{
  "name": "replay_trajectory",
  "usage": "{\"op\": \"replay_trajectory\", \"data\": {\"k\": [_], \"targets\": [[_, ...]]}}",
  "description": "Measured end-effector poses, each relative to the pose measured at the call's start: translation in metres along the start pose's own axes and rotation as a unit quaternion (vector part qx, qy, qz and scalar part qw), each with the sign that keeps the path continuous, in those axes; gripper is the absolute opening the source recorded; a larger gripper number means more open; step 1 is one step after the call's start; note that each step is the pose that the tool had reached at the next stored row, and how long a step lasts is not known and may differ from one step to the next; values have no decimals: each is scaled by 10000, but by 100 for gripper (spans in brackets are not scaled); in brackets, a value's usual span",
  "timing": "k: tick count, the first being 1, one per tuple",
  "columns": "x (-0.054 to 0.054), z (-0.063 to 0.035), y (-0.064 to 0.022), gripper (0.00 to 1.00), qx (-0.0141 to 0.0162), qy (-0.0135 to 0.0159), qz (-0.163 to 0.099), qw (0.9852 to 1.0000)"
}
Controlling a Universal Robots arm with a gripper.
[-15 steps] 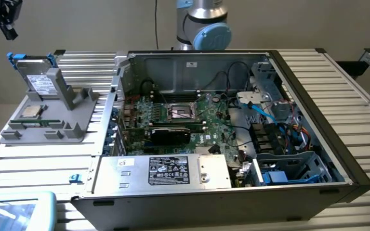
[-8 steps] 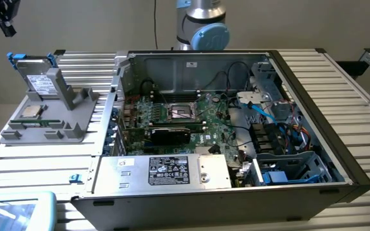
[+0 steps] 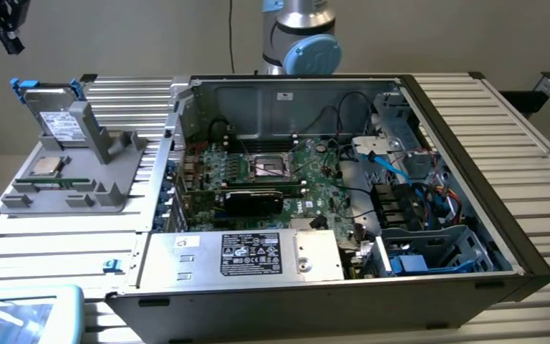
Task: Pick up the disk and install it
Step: 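Reach for the disk, then pick up the disk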
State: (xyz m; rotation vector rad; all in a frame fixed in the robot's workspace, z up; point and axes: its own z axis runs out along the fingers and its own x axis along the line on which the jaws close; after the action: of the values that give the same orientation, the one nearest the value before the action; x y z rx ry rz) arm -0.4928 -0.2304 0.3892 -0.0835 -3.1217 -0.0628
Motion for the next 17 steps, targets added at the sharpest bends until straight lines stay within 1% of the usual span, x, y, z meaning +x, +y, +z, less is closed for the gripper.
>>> {"op": "replay_trajectory", "data": {"k": [17], "targets": [[0, 0, 0, 11, 1, 2, -42, 10000]]}}
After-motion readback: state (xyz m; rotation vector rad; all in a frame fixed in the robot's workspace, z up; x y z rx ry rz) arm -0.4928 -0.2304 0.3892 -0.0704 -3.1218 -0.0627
